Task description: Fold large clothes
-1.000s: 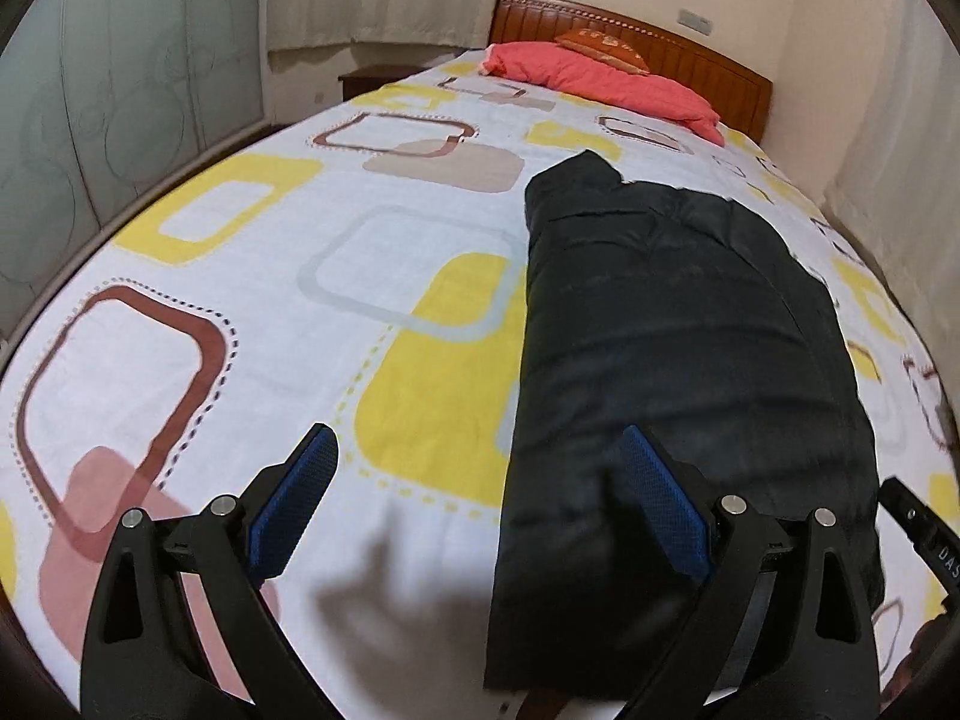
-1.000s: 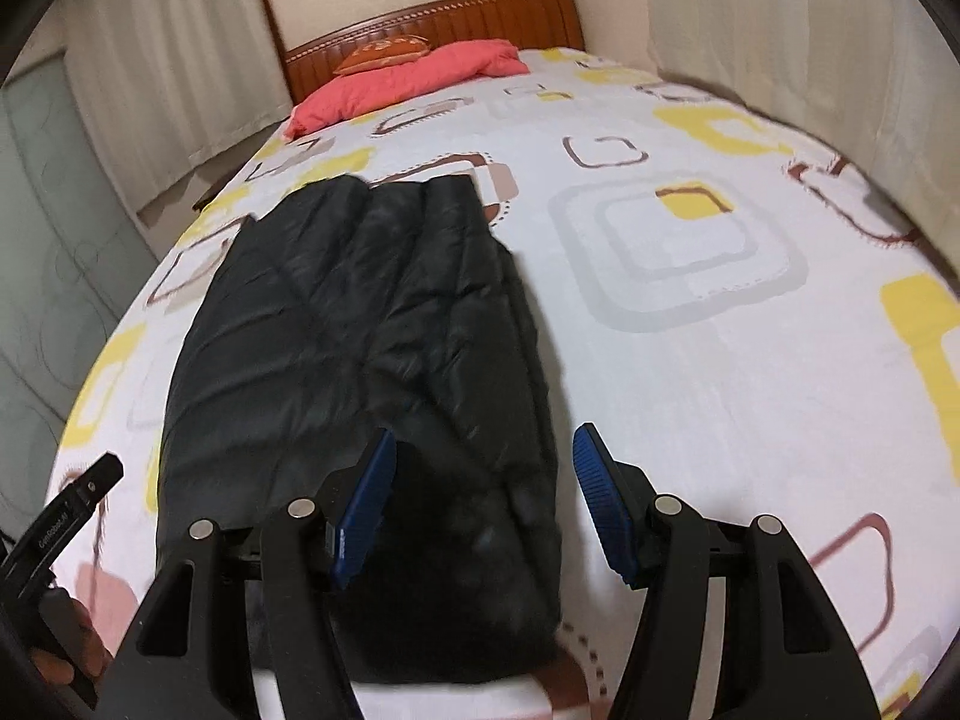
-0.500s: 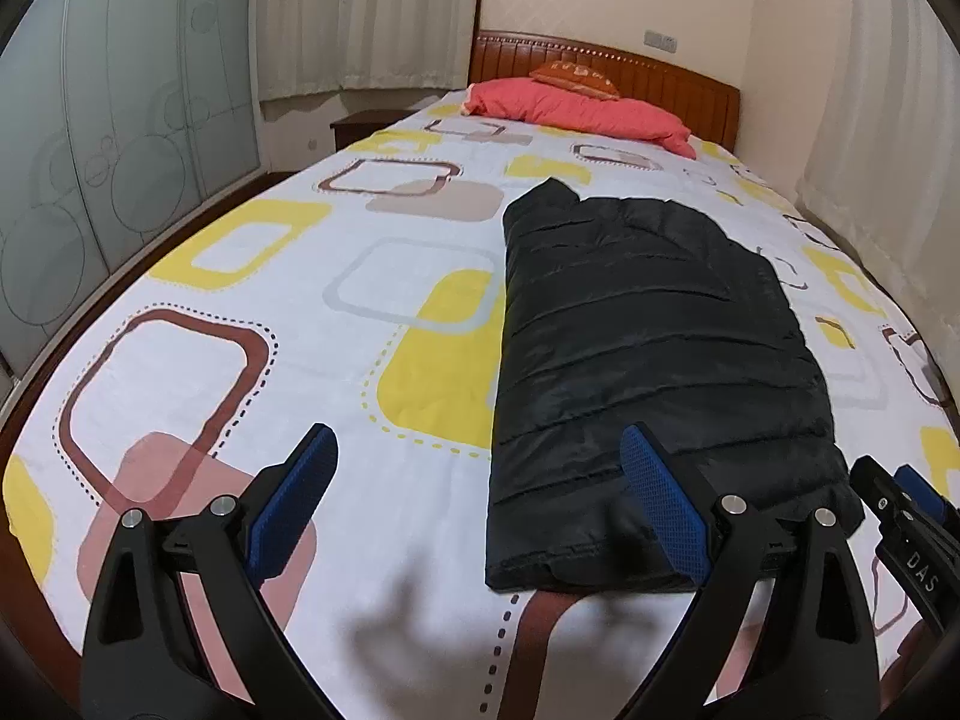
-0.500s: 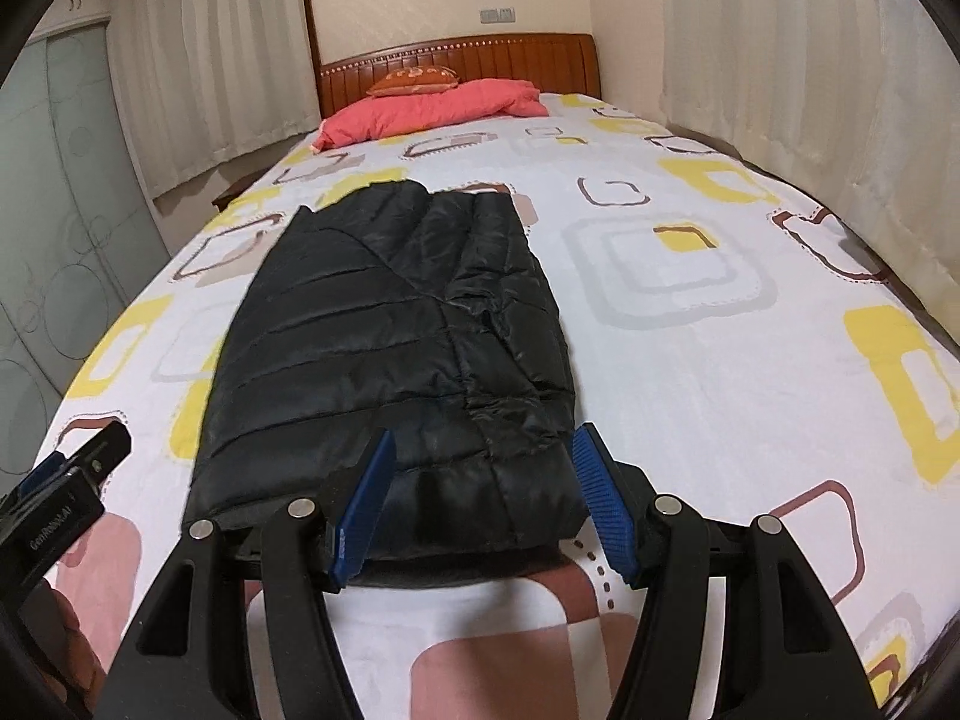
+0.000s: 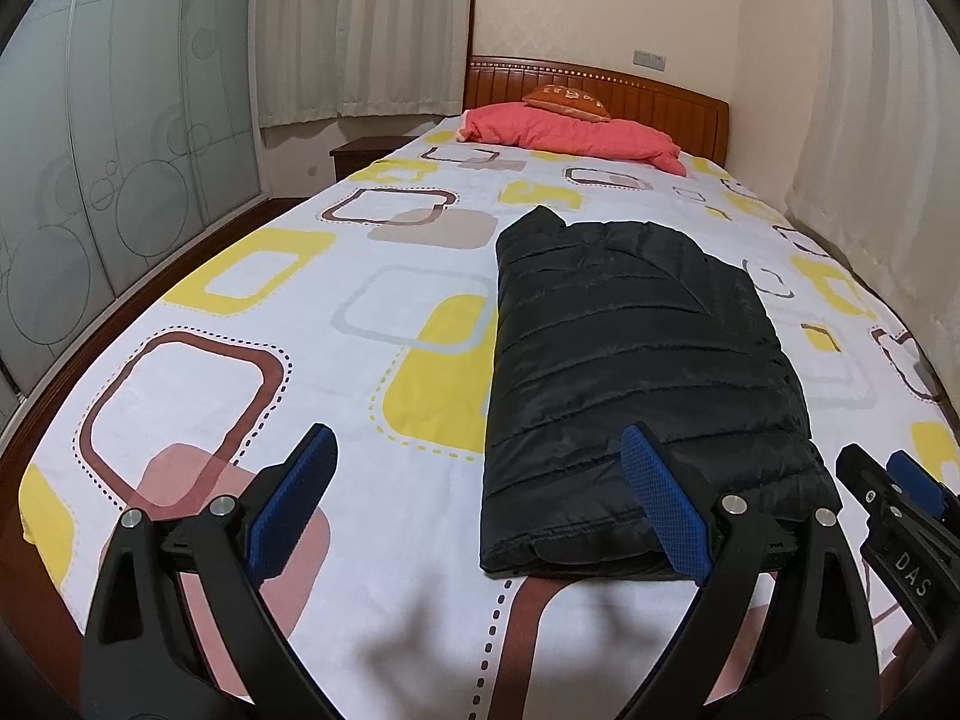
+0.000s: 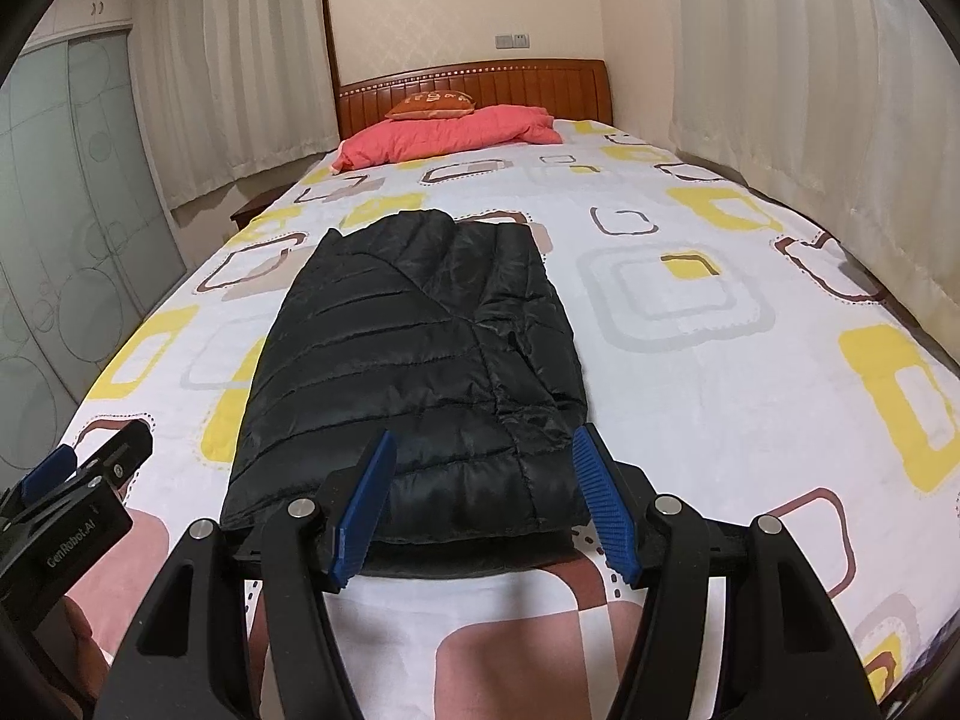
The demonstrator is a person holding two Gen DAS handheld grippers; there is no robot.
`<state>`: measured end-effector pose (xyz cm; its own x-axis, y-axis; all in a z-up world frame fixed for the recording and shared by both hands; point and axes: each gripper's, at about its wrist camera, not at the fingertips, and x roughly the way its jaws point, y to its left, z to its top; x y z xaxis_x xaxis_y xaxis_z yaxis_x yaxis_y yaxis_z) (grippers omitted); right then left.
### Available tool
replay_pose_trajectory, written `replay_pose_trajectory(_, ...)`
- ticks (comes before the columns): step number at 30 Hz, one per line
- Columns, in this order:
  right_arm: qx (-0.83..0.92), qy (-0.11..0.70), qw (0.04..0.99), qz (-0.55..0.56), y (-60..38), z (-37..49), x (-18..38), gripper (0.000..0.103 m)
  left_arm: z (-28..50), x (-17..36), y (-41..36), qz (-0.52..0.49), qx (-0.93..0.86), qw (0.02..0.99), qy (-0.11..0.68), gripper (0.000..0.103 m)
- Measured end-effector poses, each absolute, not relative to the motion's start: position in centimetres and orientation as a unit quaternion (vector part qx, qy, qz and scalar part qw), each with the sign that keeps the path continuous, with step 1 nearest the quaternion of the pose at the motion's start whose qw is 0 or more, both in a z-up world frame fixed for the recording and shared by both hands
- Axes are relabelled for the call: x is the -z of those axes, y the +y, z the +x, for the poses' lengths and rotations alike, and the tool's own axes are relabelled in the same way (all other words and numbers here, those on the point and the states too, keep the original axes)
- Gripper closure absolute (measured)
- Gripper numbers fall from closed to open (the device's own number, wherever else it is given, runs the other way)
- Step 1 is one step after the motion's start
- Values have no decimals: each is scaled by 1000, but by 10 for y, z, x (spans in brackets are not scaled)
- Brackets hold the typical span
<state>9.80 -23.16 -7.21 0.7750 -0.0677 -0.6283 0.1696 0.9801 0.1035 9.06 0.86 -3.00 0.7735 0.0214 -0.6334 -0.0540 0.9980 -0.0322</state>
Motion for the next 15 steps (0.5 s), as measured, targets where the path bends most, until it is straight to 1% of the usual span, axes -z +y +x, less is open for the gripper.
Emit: replay_pose_trajectory(15, 58, 327, 940, 79, -229, 95, 72, 42, 89, 32, 4, -29, -15, 939, 341, 8)
